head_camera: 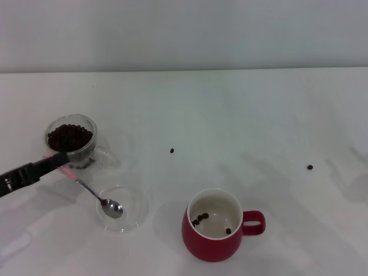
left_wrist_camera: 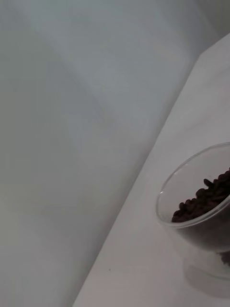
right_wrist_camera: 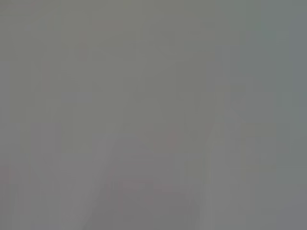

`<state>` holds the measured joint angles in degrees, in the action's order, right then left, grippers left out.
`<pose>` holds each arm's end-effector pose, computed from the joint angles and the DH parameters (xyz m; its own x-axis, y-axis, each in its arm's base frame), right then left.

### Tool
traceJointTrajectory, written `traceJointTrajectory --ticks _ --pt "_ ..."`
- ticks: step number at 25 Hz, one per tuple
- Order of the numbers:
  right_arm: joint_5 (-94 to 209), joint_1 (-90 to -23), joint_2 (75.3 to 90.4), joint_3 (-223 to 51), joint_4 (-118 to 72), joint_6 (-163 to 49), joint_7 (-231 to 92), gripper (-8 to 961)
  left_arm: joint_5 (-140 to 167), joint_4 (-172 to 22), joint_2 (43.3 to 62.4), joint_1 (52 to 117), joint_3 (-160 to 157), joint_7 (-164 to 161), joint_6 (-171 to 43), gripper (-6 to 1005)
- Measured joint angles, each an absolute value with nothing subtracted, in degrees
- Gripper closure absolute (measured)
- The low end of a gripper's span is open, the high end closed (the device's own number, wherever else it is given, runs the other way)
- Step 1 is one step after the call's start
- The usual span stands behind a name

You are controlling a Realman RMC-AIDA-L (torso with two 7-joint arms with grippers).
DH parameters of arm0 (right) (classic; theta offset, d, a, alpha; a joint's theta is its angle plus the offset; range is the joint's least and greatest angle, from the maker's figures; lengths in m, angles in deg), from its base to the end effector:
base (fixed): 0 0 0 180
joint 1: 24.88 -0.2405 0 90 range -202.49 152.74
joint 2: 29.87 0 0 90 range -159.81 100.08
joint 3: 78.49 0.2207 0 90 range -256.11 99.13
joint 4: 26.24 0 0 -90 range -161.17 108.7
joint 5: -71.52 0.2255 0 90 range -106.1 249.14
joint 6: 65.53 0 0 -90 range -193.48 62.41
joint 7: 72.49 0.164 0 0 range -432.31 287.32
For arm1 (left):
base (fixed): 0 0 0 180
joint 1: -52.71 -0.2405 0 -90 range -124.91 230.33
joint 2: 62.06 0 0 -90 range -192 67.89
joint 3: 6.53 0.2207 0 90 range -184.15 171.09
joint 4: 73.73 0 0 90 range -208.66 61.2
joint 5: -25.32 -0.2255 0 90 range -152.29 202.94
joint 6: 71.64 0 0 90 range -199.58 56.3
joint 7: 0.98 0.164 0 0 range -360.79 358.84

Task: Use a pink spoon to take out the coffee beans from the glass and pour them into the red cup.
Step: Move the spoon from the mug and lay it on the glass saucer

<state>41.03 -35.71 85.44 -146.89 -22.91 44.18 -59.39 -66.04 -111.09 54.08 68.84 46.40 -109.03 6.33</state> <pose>0.3011 0.2220 0.0585 0.6333 0.4661 -0.6179 -0.5166 -0.3398 -0.7859 -0.2945 0.3142 0.0201 0.2378 0.6861 0.6875 0.9116 -0.4020 0.0859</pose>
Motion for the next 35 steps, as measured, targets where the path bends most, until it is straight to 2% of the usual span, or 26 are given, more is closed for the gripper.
traceJointTrajectory --ticks 12,35 --pt "40.76 -35.65 85.44 -147.15 -23.08 44.7 -59.4 303 -66.58 -110.47 54.48 69.69 46.14 -108.57 5.76 873" --pt "40.81 -35.66 85.44 -146.97 -24.04 44.74 -59.4 303 -70.07 -102.55 55.46 75.76 46.56 -105.99 1.11 874"
